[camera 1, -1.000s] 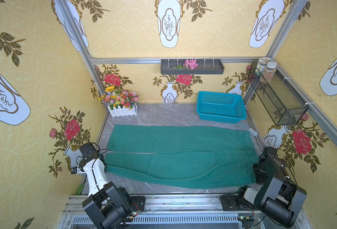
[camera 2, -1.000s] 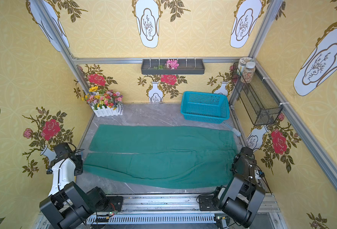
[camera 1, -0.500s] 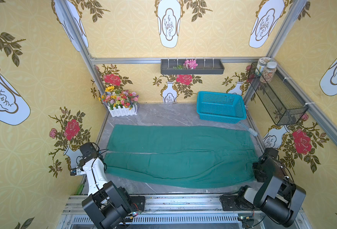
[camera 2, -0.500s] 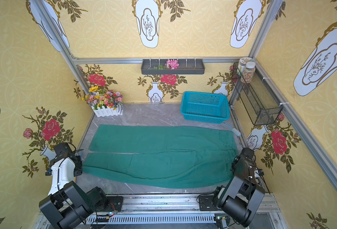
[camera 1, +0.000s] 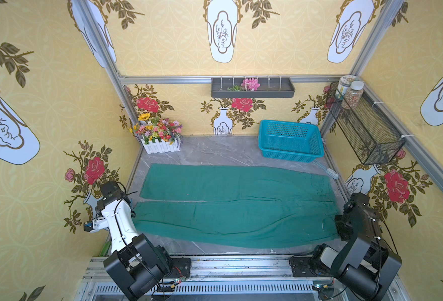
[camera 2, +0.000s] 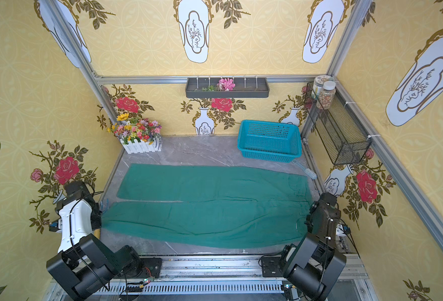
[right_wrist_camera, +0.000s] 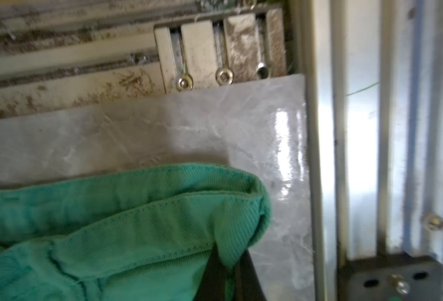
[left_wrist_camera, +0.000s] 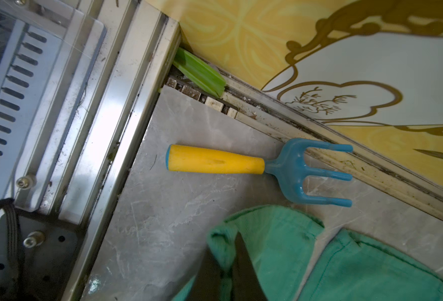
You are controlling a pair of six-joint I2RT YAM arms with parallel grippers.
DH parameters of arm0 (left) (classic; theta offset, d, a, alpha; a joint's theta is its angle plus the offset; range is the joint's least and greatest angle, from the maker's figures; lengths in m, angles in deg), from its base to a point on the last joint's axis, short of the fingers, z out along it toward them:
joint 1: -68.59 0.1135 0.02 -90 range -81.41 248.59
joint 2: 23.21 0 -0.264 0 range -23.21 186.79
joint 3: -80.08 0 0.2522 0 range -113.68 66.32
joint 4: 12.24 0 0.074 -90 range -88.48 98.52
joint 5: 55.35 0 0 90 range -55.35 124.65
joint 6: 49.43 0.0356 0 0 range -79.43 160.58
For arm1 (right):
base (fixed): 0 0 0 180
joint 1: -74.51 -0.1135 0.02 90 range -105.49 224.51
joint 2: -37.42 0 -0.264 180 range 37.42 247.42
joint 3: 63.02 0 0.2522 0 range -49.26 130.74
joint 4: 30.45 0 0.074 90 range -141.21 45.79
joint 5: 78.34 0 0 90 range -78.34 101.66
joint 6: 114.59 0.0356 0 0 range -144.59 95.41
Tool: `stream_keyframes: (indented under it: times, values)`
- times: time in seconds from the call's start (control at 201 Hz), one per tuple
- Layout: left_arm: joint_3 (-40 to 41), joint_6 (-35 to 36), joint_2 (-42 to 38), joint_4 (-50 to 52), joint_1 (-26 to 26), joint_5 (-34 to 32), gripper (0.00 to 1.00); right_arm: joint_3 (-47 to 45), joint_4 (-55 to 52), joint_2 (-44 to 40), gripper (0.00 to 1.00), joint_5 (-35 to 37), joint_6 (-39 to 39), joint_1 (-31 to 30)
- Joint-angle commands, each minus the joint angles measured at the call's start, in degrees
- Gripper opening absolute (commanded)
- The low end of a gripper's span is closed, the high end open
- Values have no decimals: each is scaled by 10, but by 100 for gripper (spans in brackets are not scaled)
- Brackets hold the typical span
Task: Roll up the long pants
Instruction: Fold the long pant at the center of the board.
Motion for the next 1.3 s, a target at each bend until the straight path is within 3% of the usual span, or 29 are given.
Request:
stream_keyframes:
  times: [0.0, 0.404, 0.772, 1.296]
  values:
    - [-19, -8, -6, 28, 1, -25, 0, 32, -104, -12, 0, 84, 39, -13]
    - [-91, -7, -26, 96, 1, -53, 0, 141, -242, -50, 0, 140, 108, -70]
    - [-177, -6, -29, 146, 1, -83, 0, 254, -307, -56, 0, 198, 117, -103]
    - [-280, 18, -7, 176, -22, -141, 0, 325, -329, -56, 0, 206, 115, -121]
